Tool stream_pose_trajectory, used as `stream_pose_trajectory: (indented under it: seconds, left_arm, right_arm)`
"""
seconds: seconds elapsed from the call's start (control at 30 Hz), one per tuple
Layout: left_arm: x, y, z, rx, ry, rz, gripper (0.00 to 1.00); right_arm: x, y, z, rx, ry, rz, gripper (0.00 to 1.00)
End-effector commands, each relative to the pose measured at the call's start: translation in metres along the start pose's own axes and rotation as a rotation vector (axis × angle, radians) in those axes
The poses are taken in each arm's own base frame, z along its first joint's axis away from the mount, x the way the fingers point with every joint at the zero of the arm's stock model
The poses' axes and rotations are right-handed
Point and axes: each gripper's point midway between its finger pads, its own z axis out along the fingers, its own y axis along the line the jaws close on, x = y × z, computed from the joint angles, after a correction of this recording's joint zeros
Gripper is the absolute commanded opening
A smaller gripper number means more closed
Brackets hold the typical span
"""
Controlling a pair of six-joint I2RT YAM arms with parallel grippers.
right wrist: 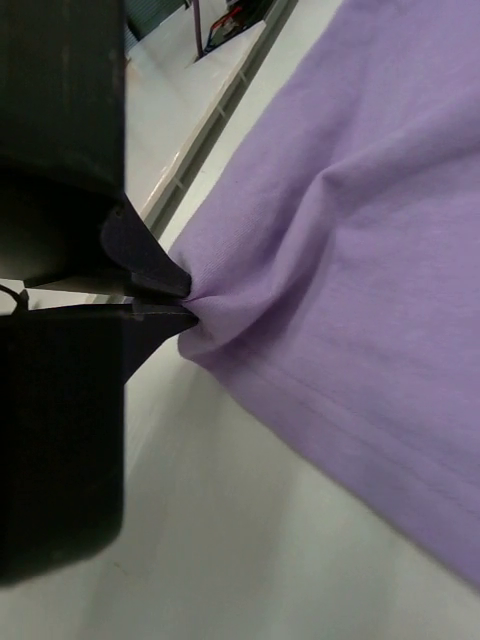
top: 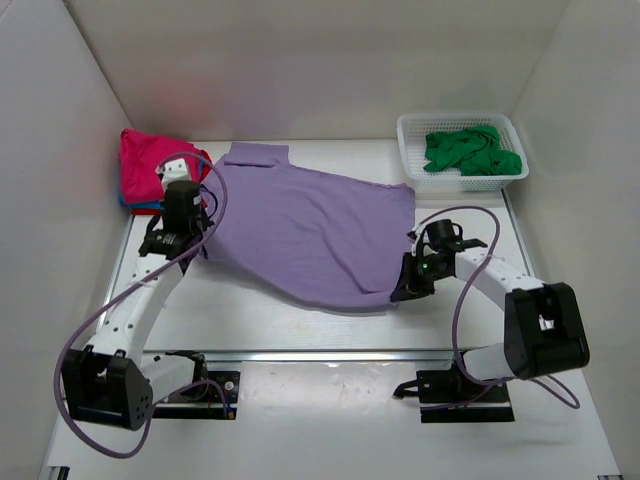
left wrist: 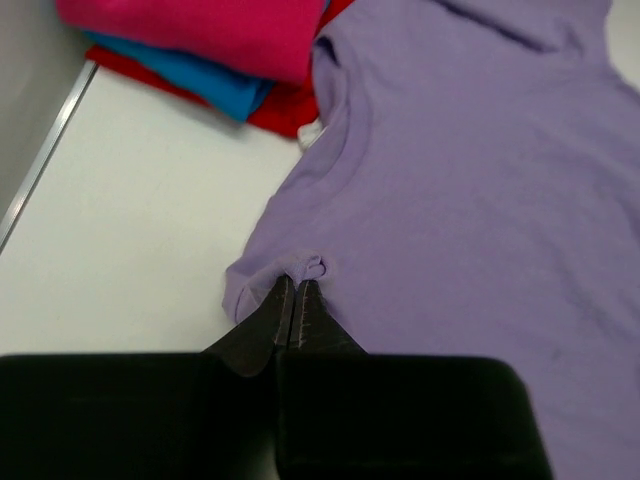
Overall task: Fold and stack the t-shirts
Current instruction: Grap the side of the flattened tshirt closest away from the robot with both arms
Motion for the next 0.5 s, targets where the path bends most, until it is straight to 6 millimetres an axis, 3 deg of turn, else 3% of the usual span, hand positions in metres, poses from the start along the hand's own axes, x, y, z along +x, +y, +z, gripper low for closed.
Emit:
stream_pose_trajectory:
  seconds: [0.0, 0.23, 0.47]
  left_arm:
    - [-0.045, -0.020, 0.002, 0.068, -0.107, -0.025, 0.00]
    - [-0.052, -0.047, 0.031, 0.120, -0.090, -0.025, 0.00]
    - [-0.077, -0.067, 0.060, 0.133, -0.113, -0.042, 0.00]
  right_arm:
    - [-0.026, 0.009, -0.006, -0.030, -0.030, -0.072, 0.00]
    - [-0.039, 0.006, -0.001, -0.015, 0.033, -0.115, 0.00]
    - [-0.054, -0.002, -0.003, -0.005, 0.033, -0.107, 0.00]
